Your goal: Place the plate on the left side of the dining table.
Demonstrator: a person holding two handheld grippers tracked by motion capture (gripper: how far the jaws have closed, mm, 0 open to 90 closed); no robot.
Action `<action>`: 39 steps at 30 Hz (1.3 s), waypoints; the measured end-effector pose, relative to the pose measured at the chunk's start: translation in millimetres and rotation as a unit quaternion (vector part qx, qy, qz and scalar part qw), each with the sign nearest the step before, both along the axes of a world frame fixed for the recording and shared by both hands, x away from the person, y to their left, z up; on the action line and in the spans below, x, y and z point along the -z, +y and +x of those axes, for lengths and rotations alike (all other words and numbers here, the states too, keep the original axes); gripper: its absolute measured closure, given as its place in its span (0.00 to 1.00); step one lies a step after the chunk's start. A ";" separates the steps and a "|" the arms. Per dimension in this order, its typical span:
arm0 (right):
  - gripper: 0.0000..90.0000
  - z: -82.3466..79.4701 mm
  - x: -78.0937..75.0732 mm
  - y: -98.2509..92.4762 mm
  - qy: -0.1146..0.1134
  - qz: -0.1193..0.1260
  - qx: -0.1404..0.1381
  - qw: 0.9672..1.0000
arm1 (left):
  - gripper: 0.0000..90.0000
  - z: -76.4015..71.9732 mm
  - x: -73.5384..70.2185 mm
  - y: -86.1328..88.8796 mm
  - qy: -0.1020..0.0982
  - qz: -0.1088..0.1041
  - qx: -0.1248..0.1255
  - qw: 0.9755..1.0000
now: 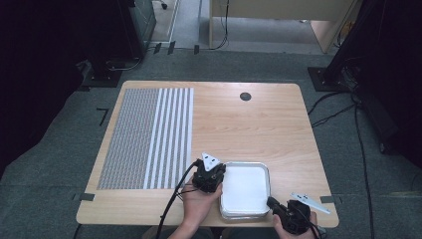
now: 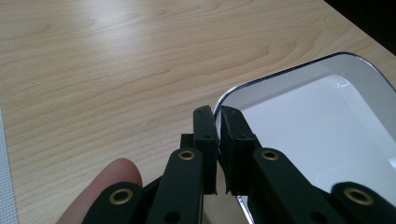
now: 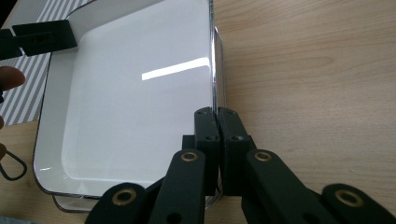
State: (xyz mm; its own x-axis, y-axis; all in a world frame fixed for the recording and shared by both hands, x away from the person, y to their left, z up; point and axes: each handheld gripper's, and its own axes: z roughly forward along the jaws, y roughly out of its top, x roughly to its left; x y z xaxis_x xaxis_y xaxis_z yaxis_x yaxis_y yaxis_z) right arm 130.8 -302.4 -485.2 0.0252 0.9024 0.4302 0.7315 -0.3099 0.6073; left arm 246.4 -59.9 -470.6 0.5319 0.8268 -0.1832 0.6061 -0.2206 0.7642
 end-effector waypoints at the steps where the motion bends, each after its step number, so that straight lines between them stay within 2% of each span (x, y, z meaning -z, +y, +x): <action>1: 0.99 1.0 -0.1 0.7 0.000 0.000 -0.001 1.000 | 0.96 0.1 -0.5 0.9 -0.001 0.001 0.000 1.000; 10: 0.99 10.7 -6.2 15.2 0.000 0.004 -0.014 1.000 | 0.96 5.1 -9.5 18.7 -0.007 0.003 -0.009 1.000; 13: 0.99 13.8 -7.1 21.6 0.004 0.013 -0.016 1.000 | 0.96 6.2 -11.7 25.7 -0.011 0.005 -0.012 1.000; 22: 0.99 24.5 -9.3 41.5 -0.001 0.009 -0.026 1.000 | 0.96 12.9 -13.9 47.7 -0.011 0.002 -0.023 1.000; 31: 0.99 39.2 -17.2 64.7 -0.008 0.002 -0.040 0.999 | 0.96 22.3 -18.4 71.4 -0.015 0.012 -0.038 0.999; 39: 0.99 52.3 -20.9 88.6 -0.011 0.003 -0.051 0.999 | 0.96 29.6 -22.5 97.1 -0.015 0.006 -0.057 0.998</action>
